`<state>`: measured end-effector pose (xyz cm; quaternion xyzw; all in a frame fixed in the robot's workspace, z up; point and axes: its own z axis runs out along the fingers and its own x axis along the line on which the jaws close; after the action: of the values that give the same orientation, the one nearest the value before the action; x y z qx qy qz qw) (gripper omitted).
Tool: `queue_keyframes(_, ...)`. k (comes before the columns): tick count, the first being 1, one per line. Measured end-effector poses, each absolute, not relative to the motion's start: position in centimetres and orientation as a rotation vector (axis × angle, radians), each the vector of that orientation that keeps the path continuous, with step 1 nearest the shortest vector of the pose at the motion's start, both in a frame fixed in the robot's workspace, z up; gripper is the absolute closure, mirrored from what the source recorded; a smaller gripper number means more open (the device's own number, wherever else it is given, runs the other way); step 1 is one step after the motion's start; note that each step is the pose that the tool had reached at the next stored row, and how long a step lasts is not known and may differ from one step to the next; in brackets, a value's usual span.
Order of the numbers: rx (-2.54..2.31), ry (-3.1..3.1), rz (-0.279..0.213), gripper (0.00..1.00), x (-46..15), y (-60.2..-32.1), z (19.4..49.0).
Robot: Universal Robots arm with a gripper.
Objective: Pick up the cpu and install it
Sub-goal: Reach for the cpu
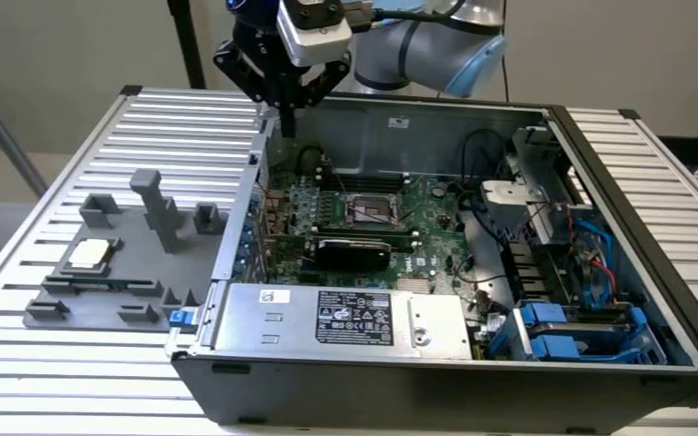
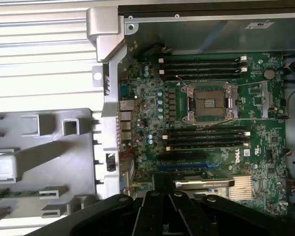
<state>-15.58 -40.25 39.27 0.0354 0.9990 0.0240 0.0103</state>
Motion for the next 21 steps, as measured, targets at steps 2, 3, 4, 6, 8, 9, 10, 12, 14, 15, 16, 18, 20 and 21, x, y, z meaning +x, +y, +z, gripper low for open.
queue_keyframes(2, 0.110, 3.118, 0.075, 0.89, -16.5, -40.3, 39.3)
queue_keyframes(3, 0.110, 3.118, 0.075, 0.89, -17.0, -40.4, 39.3)
queue_keyframes(4, 0.111, 3.118, 0.075, 0.89, -17.4, -40.4, 39.3)
queue_keyframes(6, 0.110, 3.118, 0.075, 0.89, -18.3, -40.4, 39.3)
queue_keyframes(8, 0.111, 3.118, 0.075, 0.89, -19.2, -40.5, 39.3)
queue_keyframes(9, 0.110, 3.118, 0.075, 0.89, -19.7, -40.5, 39.3)
queue_keyframes(10, 0.110, 3.118, 0.075, 0.89, -20.1, -40.5, 39.3)
queue_keyframes(12, 0.110, 3.118, 0.075, 0.89, -21.0, -40.5, 39.3)
queue_keyframes(14, 0.110, 3.118, 0.075, 0.89, -22.0, -40.6, 39.3)
queue_keyframes(15, 0.110, 3.118, 0.075, 0.89, -22.4, -40.6, 39.3)
queue_keyframes(16, 0.110, 3.118, 0.075, 0.89, -22.9, -40.6, 39.3)
queue_keyframes(18, 0.110, 3.118, 0.075, 0.89, -23.8, -40.6, 39.3)
queue_keyframes(20, 0.110, 3.118, 0.075, 0.89, -24.7, -40.7, 39.3)
queue_keyframes(21, 0.110, 3.118, 0.075, 0.89, -25.1, -40.7, 39.3)
